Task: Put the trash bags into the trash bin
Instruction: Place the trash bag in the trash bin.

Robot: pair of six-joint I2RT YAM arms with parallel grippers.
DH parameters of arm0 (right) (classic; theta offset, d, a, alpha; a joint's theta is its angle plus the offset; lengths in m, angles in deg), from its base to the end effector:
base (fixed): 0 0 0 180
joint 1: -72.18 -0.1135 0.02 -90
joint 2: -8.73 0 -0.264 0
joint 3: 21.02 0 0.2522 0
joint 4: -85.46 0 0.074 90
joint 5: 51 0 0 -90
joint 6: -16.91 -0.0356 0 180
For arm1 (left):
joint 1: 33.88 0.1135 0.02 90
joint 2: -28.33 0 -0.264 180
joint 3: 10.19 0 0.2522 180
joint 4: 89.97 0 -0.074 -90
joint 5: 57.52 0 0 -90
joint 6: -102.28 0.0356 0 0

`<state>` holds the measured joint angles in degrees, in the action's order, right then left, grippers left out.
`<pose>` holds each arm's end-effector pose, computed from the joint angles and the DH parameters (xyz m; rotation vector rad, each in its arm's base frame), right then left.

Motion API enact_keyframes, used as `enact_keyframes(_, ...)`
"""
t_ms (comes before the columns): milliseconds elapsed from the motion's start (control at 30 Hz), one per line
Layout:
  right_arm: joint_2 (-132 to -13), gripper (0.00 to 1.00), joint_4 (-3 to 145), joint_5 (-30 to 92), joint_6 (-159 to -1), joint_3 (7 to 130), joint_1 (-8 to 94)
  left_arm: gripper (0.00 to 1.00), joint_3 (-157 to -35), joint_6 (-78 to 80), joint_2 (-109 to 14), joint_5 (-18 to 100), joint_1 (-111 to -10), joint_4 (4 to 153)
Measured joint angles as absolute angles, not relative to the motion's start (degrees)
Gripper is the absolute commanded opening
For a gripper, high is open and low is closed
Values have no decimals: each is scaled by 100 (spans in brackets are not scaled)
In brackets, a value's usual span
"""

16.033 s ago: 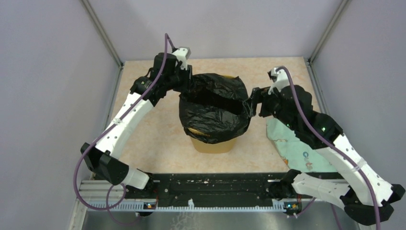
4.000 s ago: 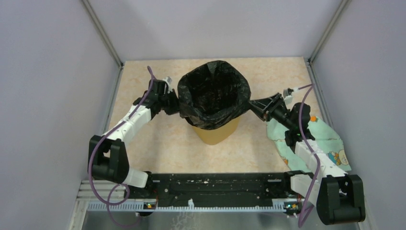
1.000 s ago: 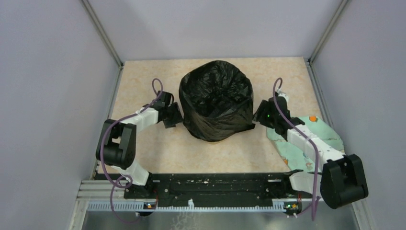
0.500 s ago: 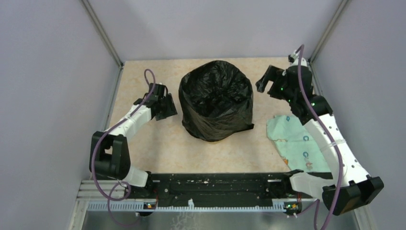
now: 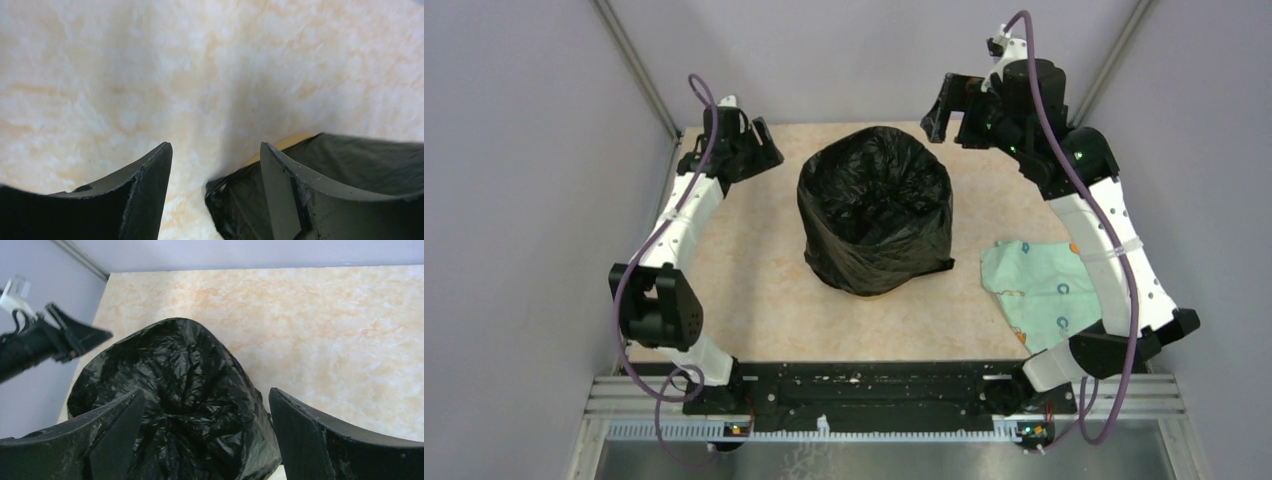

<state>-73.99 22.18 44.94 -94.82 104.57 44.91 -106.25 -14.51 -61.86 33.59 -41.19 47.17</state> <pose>0.2452 0.1222 0.5088 -0.0240 1.9537 0.4705 0.3563 -0.0464 0.3374 -0.3681 2.2083 -0.3481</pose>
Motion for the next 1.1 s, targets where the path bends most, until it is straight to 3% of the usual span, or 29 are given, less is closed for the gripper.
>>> enact_keyframes(200, -7897, 94, 1857, 4494, -9380, 11300, 4093, 72, -11567, -1457, -7084, 3969, -4075, 4966)
enact_keyframes(433, -8345, 94, 1628, 4498, -9305, 11967, 3722, 72, -11758, -1462, -7878, 4463, -4427, 5016)
enact_keyframes(800, -8765, 93, 1372, 4489, -9150, 12157, 3496, 70, -11670, -1453, -7946, 4795, -5255, 5248)
enact_keyframes(1100, -8800, 92, 939, 4677, -8969, 11847, 2734, 70, -11403, -1457, -7948, 5101, -5605, 5318)
